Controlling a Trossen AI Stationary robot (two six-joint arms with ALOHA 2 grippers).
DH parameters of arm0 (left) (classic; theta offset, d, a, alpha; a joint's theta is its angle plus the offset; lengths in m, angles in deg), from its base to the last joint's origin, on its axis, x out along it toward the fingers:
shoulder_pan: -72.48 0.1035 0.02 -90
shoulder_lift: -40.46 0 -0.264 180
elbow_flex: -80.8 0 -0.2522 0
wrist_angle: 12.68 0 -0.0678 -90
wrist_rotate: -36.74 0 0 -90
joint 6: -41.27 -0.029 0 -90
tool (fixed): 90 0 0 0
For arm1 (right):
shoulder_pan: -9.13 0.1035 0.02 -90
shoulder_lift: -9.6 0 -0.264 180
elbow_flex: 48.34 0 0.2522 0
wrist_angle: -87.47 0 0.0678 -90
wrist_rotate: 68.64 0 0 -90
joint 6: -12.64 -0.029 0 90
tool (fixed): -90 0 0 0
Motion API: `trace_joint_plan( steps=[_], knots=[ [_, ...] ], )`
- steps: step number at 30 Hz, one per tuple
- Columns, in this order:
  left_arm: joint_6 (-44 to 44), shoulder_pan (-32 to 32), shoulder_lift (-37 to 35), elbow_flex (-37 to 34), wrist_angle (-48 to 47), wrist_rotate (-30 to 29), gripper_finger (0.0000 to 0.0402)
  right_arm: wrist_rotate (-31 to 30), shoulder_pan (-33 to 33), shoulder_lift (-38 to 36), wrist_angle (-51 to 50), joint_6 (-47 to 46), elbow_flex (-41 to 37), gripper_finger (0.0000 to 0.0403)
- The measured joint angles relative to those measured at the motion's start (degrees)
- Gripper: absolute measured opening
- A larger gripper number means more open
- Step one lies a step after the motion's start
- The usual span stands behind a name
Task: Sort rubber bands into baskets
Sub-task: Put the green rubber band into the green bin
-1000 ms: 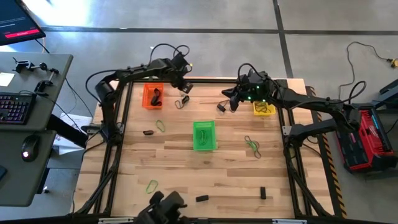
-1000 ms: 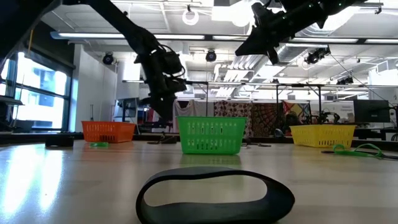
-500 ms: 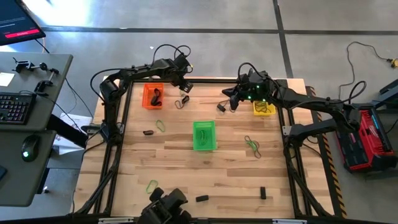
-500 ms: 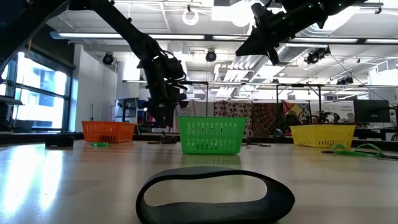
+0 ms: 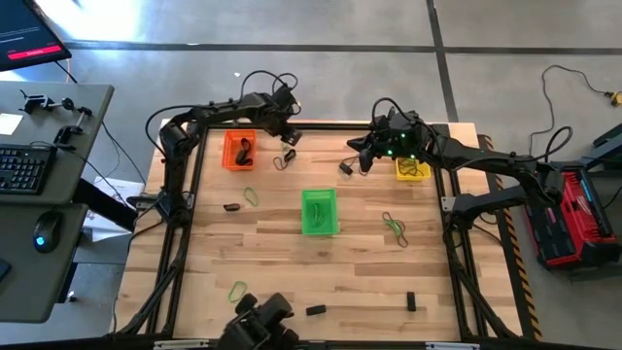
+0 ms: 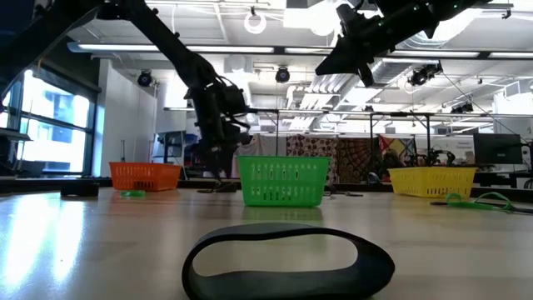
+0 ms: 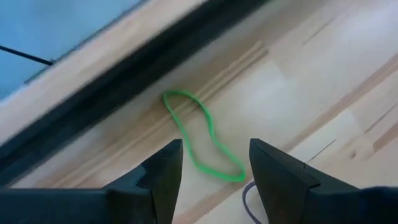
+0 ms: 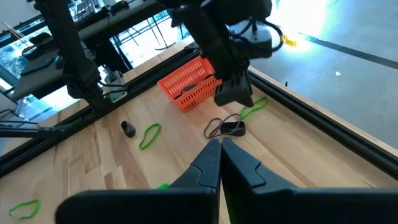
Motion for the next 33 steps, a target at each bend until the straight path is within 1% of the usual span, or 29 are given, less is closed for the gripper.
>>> trace_joint_plan(
  steps=[4, 12, 23, 26, 28, 33],
  knots=[
    [-0.4, -0.4, 1.4, 0.0, -0.9, -0.2, 0.0179, 0.0, 0.0, 0.0, 0.0, 0.0, 0.0, 0.0],
    [-1.3, -0.9, 1.4, 0.1, -0.7, -0.5, 0.0179, 0.0, 0.0, 0.0, 0.0, 0.0, 0.0, 0.0],
    [-1.9, -1.3, 4.4, 0.3, -1.2, -0.9, 0.0177, 0.0, 0.0, 0.0, 0.1, 1.0, 0.0, 0.0],
    [-3.1, -1.5, 4.4, 0.3, -1.3, -1.6, 0.0162, 0.0, 0.0, 0.0, 0.1, 0.9, 0.0, 0.0],
    [-4.2, -1.8, 4.4, 0.3, -1.4, -2.2, 0.0144, 0.0, 0.0, 0.0, 0.1, 0.9, 0.0, 0.0],
    [-8.6, -2.1, 3.5, 0.0, -1.6, -2.0, 0.0075, 0.0, 0.0, 0.0, 0.1, 0.9, 0.0, 0.0]
  ],
)
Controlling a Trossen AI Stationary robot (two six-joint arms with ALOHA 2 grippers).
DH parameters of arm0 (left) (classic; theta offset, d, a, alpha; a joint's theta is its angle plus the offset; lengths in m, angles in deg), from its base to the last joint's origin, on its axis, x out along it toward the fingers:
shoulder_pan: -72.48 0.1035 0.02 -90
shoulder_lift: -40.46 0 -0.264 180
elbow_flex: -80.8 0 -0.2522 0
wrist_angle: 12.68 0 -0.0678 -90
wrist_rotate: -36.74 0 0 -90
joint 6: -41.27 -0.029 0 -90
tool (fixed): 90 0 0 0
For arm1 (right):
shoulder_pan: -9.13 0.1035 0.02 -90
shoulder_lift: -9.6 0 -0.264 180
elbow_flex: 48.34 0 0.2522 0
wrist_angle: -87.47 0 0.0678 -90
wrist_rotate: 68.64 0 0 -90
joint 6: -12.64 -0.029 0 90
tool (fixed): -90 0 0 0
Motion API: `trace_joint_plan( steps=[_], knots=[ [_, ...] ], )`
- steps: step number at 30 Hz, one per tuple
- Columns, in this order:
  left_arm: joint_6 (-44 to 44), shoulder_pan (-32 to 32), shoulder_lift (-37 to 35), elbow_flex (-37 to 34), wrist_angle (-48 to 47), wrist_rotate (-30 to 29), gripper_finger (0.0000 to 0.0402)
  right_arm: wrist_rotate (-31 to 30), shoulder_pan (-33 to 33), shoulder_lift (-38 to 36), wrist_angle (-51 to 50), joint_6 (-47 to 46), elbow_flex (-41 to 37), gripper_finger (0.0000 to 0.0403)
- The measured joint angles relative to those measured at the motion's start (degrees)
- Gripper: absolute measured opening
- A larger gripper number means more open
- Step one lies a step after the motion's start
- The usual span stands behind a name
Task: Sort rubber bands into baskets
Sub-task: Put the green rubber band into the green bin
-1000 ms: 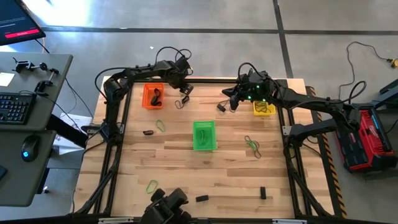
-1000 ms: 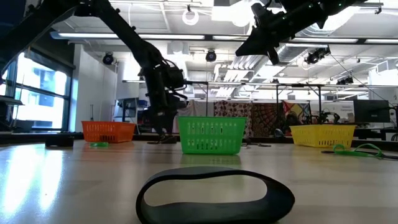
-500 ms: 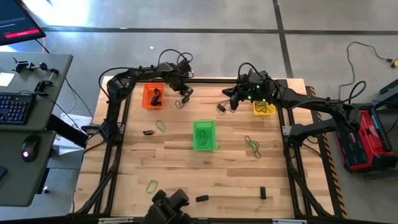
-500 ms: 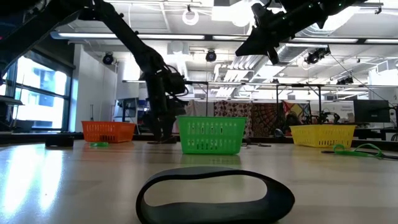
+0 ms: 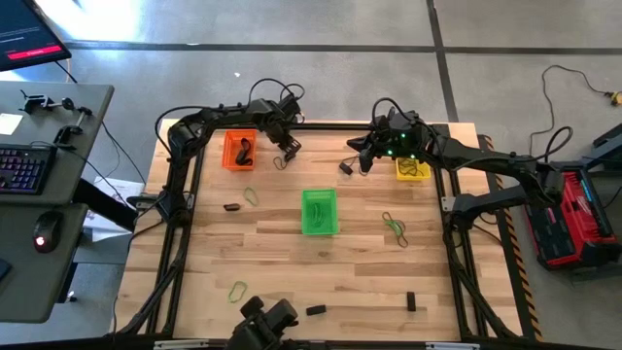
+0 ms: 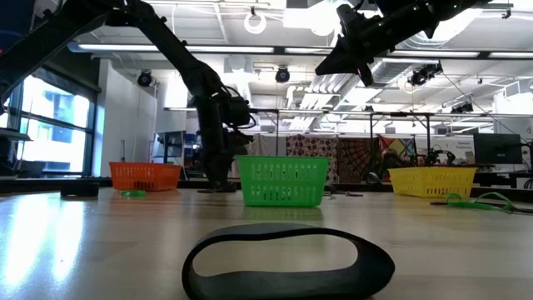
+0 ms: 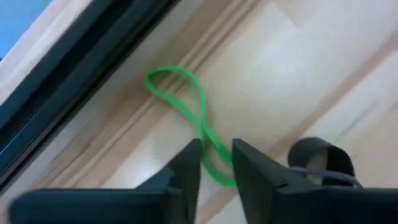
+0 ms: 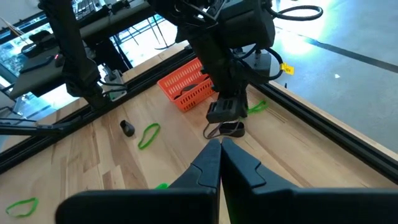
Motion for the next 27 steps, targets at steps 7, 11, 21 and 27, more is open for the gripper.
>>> trace_joint_plan(
  steps=[7, 11, 21, 27],
  knots=[
    [-4.2, -0.2, -3.9, 0.0, 0.3, -2.6, 0.0006, 0.0, 0.0, 0.0, 0.0, 0.1, 0.0, 0.0],
    [-5.7, -0.2, -7.0, 0.0, 0.6, -3.0, 0.0002, 0.0, 0.0, 0.0, 0.0, 0.1, 0.0, 0.0],
    [-7.2, -4.0, -14.3, 0.0, 1.0, -3.2, 0.0001, 0.0, 0.0, 0.0, -0.5, 1.4, 0.0, 0.0],
    [-8.8, -9.0, -17.5, 0.0, 1.0, -1.3, 0.0, 0.0, 0.0, 0.0, -2.3, 1.4, 0.0, 0.0]
  ],
)
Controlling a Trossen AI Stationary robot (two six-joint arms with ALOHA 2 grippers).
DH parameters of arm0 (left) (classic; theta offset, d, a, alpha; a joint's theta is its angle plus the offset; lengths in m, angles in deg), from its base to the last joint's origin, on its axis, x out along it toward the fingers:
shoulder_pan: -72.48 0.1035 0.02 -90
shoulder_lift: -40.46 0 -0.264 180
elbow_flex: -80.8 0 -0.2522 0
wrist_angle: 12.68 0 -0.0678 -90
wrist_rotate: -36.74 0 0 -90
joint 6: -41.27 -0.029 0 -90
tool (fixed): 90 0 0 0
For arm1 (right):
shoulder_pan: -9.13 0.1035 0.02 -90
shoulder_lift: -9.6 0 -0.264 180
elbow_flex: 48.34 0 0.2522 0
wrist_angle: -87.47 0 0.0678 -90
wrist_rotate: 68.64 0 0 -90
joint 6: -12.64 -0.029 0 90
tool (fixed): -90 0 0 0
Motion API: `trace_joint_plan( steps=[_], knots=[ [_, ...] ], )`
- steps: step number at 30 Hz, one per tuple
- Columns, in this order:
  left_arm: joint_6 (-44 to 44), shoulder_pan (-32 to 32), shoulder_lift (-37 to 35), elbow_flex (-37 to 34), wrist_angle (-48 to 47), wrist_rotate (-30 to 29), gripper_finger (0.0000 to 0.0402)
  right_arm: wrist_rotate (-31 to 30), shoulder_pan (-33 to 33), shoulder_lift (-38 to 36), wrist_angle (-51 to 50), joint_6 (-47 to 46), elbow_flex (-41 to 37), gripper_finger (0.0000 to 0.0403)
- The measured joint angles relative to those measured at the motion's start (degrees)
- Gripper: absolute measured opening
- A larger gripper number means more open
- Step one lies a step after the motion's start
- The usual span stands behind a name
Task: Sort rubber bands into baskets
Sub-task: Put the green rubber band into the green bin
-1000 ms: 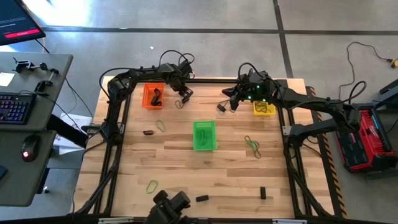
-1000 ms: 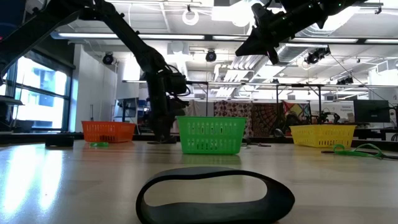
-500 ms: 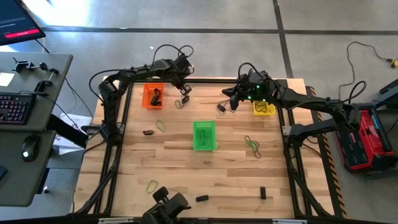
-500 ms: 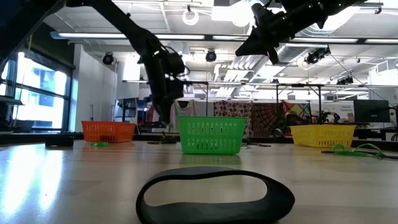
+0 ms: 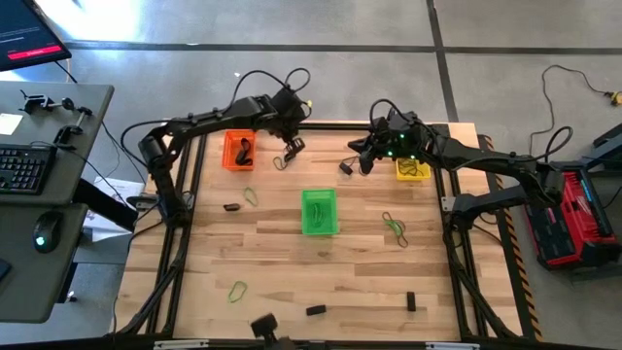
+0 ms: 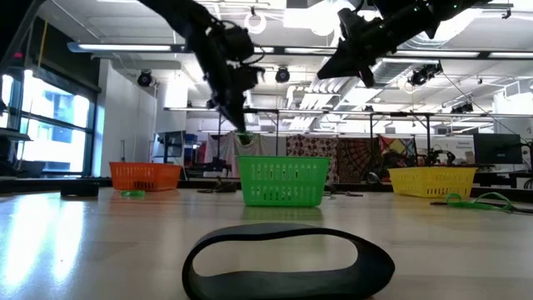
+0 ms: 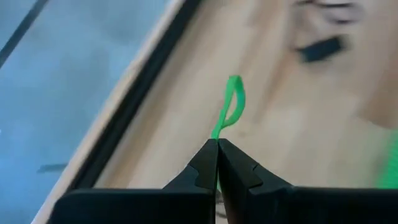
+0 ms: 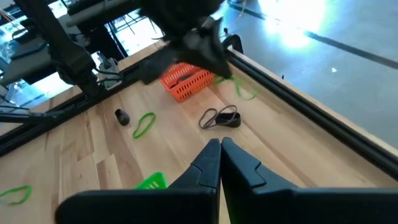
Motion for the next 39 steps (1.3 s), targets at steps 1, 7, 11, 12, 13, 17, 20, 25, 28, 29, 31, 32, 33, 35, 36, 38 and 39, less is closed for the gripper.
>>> trace_joint_plan(
  steps=[1, 7, 11, 12, 13, 17, 20, 25, 28, 29, 31, 32, 33, 35, 36, 38, 39],
  knots=[
    [-1.1, -1.0, -0.5, 0.0, -0.1, 1.4, 0.0, 0.0, 0.0, 0.0, -0.1, -0.6, 0.0, 0.0],
    [-5.2, -8.3, -5.0, 0.0, -0.3, 8.0, 0.0, 0.0, 0.0, 0.0, -0.3, -2.0, 0.0, 0.0],
    [-3.9, -13.7, -6.7, 0.0, -0.3, 9.4, 0.0, 0.0, 0.0, 0.0, -0.3, -1.2, 0.0, 0.0],
    [-2.9, -15.1, -6.8, 0.0, -0.3, 9.4, 0.0, 0.0, 0.0, 0.0, -0.4, -1.0, 0.0, 0.0],
    [-1.9, -16.3, -6.8, 0.1, -0.3, 9.5, 0.0, 0.0, 0.0, 0.0, -0.4, -0.8, 0.0, 0.0],
    [4.6, -21.4, -6.2, 0.1, -0.9, 8.5, 0.0, 0.2, 0.0, 0.0, -1.0, 1.5, 0.0, 0.0],
    [9.5, -25.3, -6.1, -1.1, 0.2, 4.9, 0.0, 1.5, 0.0, 0.0, -2.4, 5.8, 0.0, 0.0],
    [18.5, -30.4, -6.2, -7.3, 7.8, 3.4, 0.0, 2.4, 0.5, 0.0, -6.6, 8.2, 0.0, 0.0],
    [20.0, -32.5, -6.3, -12.0, 13.5, 2.8, 0.0, 2.4, 2.5, 0.0, -8.2, 10.1, 0.0, 0.0],
    [20.5, -32.9, -6.3, -13.6, 14.8, 2.8, 0.0, 2.3, 3.5, 0.0, -8.4, 10.4, 0.0, 0.0],
    [21.8, -33.3, -6.2, -16.2, 17.3, 2.7, 0.0, 1.2, 5.7, 0.0, -8.4, 9.4, 0.0, 0.0],
    [22.6, -33.3, -6.2, -17.0, 18.1, 2.4, 0.0, 0.4, 7.1, 0.0, -8.4, 8.0, 0.0, 0.0],
    [23.3, -33.3, -6.2, -17.5, 18.3, 1.6, 0.0, -0.7, 8.3, 0.0, -8.4, 6.9, 0.0, 0.0],
    [24.8, -32.9, -6.2, -18.4, 18.2, 0.0, 0.0, -2.7, 11.1, 0.0, -8.4, 5.8, 0.0, 0.0],
    [25.6, -32.7, -6.0, -18.7, 18.2, -0.4, 0.0, -3.8, 12.4, 0.0, -8.4, 5.5, 0.0, 0.0],
    [26.6, -32.3, -5.6, -19.0, 18.5, -0.8, 0.0, -6.4, 14.9, 0.0, -8.4, 4.3, 0.0, 0.0],
    [26.6, -32.1, -5.3, -19.0, 18.7, -0.8, 0.0, -7.7, 15.9, 0.0, -8.4, 3.3, 0.0, 0.0]
  ],
)
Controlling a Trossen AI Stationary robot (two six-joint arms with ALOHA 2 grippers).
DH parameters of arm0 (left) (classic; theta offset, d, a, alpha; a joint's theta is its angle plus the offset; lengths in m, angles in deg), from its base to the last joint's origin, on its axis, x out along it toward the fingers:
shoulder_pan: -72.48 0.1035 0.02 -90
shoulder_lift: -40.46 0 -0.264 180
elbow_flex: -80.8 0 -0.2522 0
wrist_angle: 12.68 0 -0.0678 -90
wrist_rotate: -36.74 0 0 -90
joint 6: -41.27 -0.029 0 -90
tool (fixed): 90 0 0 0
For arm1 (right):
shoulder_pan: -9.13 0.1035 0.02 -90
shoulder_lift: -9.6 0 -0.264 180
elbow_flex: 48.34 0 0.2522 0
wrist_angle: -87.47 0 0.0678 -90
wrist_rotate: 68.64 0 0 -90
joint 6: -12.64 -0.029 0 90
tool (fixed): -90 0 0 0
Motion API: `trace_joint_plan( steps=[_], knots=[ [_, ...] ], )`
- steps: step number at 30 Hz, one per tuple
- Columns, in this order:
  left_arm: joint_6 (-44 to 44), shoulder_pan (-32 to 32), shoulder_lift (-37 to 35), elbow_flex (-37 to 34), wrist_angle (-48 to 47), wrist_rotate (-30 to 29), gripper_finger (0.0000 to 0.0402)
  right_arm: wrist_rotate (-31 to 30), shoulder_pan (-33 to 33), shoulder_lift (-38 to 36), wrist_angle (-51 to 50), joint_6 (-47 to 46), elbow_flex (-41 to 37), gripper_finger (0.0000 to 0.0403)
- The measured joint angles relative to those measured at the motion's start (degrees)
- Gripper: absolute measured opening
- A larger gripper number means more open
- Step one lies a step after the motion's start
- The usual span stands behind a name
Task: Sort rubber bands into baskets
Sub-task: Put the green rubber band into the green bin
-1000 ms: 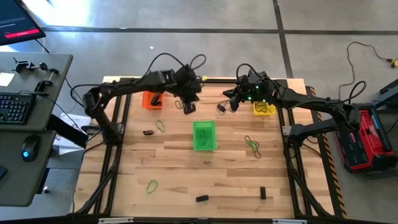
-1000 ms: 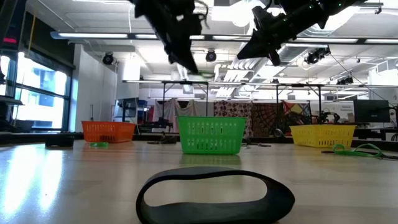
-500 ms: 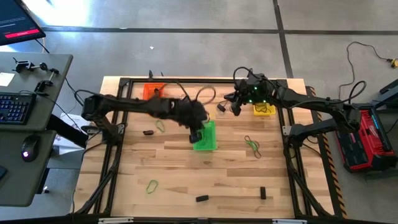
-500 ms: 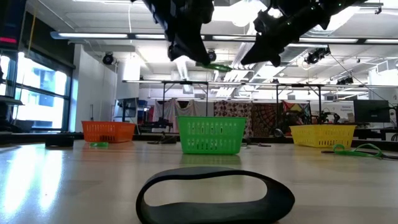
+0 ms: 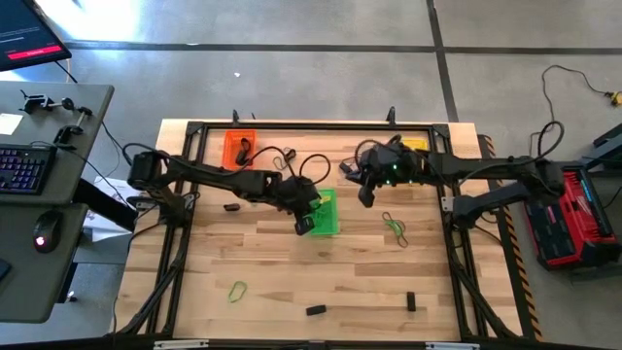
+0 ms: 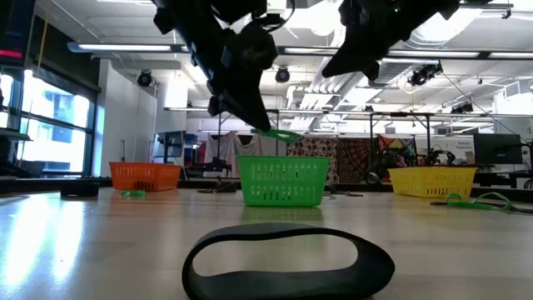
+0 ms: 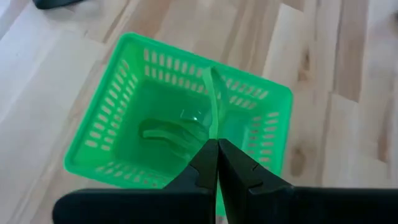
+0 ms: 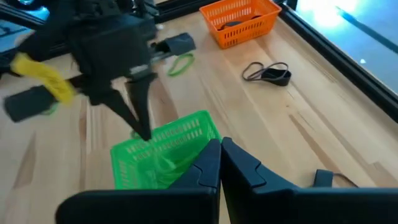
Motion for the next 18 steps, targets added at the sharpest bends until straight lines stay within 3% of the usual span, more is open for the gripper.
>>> trace_joint_plan(
  steps=[6, 18],
  knots=[
    [-2.6, 0.0, 1.8, 0.0, 2.5, 1.3, 0.0, -6.4, 4.7, 0.0, 0.0, -2.9, 0.0, 0.0],
    [-3.1, -0.2, 6.0, 0.9, 3.9, 1.4, 0.0, -7.0, 5.3, 0.0, -0.1, 0.8, 0.0, 0.0]
  ],
)
